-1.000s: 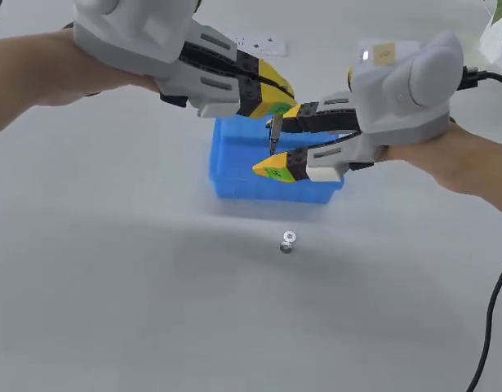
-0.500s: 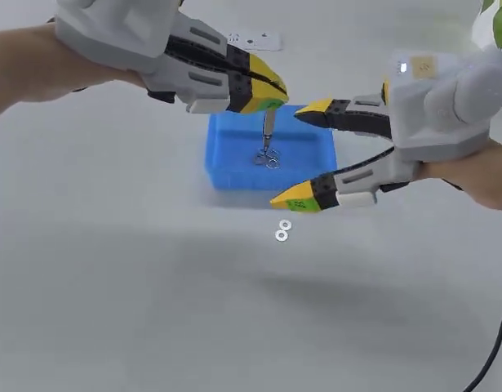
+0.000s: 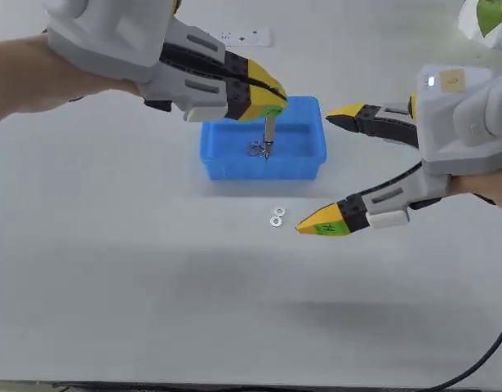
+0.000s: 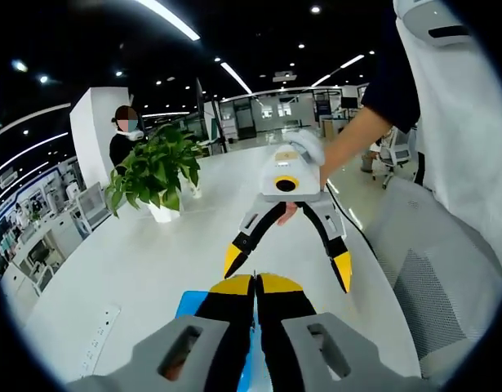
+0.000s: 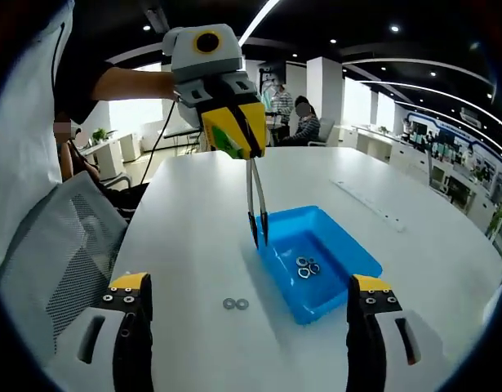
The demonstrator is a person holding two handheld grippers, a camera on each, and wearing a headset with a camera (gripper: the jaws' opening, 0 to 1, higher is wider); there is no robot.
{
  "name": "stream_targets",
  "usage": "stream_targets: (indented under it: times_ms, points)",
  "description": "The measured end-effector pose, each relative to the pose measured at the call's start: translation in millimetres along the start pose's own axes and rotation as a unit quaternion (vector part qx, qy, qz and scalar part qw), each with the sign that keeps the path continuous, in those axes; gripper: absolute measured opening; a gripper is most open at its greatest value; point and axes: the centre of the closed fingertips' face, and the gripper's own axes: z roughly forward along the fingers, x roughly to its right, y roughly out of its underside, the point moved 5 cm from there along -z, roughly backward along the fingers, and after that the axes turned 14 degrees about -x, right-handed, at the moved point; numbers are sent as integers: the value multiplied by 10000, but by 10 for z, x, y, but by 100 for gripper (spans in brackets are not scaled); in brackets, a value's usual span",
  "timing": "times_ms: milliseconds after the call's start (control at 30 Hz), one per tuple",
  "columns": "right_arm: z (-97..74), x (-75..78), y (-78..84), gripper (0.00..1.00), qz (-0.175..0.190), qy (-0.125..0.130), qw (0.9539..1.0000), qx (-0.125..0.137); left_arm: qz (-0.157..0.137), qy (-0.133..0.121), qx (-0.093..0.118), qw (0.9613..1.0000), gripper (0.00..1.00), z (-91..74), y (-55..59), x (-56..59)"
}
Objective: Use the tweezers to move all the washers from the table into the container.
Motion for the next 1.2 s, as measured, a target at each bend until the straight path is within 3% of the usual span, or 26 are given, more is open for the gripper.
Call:
stream_targets:
  times_ms: [200,500,867,1067,1200]
  points:
    - [-122,-55,212,100,-13,26,9995,-305,22,-71,-6,10000,4,42,0,81]
    - [-211,-104,356,100,72,56,9992,-400,-47,-35,13,10000,4,113,29,250]
    - [-160,-233,384,100,156,-181,9994,-268,-162,-124,-52,9998,4,263,152,413]
    - [-144,-266,435,100,254,-296,9989,-260,-294,-113,-13,9995,4,343,212,516]
    - [-123,-282,490,100,349,-357,9984,-269,-334,-176,69,9993,4,339,209,525]
